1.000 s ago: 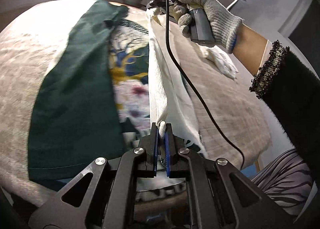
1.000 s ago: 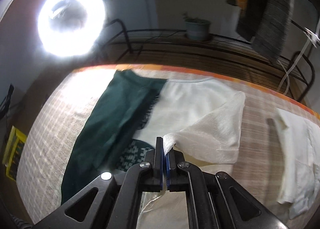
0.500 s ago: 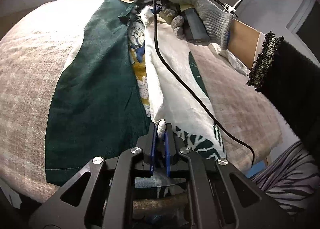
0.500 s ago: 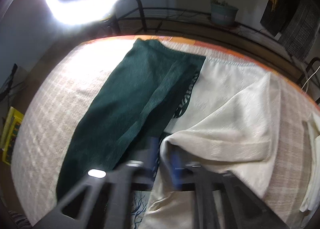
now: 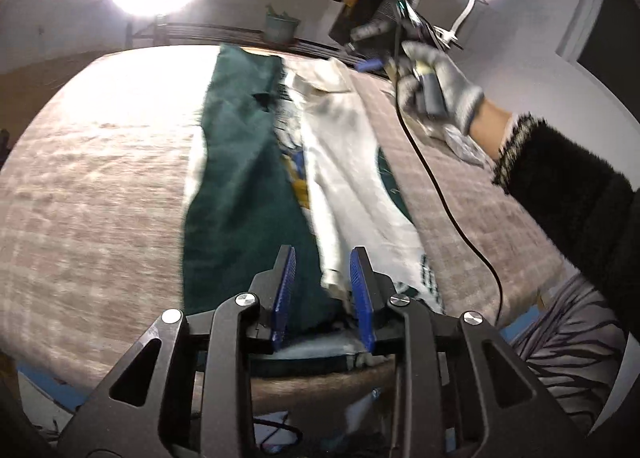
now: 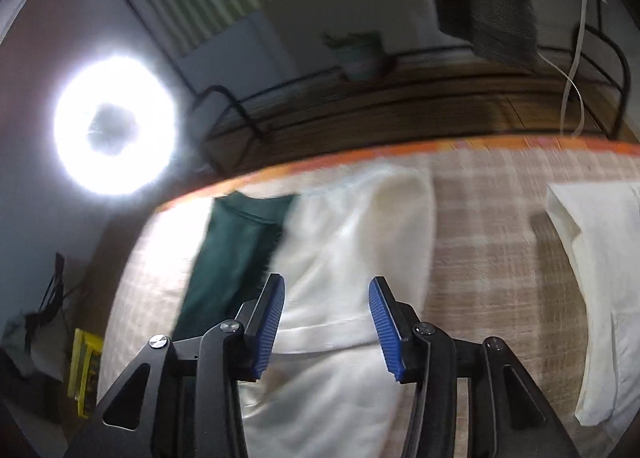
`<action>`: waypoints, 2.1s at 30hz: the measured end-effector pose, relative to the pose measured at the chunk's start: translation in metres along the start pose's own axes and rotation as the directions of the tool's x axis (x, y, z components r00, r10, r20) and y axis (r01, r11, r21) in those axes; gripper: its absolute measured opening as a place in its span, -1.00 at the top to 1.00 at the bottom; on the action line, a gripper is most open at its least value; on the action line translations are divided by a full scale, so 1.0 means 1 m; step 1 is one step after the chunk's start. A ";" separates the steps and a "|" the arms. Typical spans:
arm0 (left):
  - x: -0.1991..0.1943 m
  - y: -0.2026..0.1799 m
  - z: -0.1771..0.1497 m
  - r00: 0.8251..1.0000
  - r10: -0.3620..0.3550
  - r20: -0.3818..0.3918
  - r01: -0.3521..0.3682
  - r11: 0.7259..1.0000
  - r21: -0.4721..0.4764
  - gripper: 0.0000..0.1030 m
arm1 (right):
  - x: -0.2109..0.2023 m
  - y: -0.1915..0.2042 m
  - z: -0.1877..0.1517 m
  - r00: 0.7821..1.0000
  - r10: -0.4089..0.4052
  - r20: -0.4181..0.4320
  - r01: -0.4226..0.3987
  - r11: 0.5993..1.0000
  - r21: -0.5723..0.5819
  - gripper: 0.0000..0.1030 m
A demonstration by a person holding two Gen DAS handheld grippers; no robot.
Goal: Fold small clothes
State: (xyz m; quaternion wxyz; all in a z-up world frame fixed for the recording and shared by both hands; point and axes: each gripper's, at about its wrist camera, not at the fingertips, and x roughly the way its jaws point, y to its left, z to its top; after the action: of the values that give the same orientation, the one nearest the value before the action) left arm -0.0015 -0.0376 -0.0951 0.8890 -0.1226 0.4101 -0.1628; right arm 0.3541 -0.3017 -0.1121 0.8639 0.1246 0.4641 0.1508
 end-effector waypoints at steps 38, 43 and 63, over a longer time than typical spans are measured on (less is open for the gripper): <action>0.010 0.067 0.007 0.996 0.089 0.009 -0.086 0.983 -0.165 0.46 | 0.104 0.097 0.044 0.987 0.127 -0.100 -0.137 0.985 -0.101 0.32; 0.000 0.071 0.006 0.994 0.104 0.020 -0.099 0.982 -0.159 0.46 | 0.033 0.082 0.036 0.993 0.119 -0.022 -0.120 0.988 -0.098 0.32; 0.007 0.090 -0.013 0.971 0.027 -0.237 -0.058 0.990 -0.125 0.18 | -0.159 0.016 -0.242 0.965 0.082 -0.249 -0.102 0.992 -0.069 0.17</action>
State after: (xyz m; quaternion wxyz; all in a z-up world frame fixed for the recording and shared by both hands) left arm 0.0093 0.0417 -0.1398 0.8276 -0.1515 0.5247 -0.1297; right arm 0.0648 -0.3283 -0.1148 0.7961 0.0913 0.5549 0.2235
